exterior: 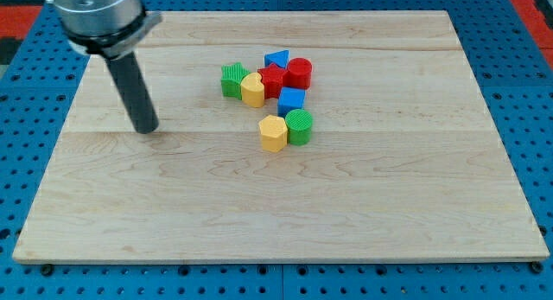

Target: Push the red star at the bottom of the red circle

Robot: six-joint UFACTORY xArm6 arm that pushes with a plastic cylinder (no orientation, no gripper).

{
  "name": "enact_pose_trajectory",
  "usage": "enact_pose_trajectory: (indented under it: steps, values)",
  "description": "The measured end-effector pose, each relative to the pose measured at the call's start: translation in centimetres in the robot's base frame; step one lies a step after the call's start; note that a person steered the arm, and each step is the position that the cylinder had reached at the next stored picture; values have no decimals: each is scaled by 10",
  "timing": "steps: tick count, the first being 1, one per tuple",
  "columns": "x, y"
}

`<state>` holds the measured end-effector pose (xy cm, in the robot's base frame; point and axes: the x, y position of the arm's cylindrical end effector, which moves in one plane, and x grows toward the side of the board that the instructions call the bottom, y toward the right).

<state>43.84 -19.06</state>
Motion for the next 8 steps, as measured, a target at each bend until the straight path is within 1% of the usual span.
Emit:
enact_pose_trajectory:
  steps: [2, 3, 4, 5, 6, 7, 8]
  values:
    - [0, -50]
    - [-18, -56]
    - [-59, -41]
    - [-91, 33]
    - [-102, 44]
    - [-117, 73]
    - [-112, 120]
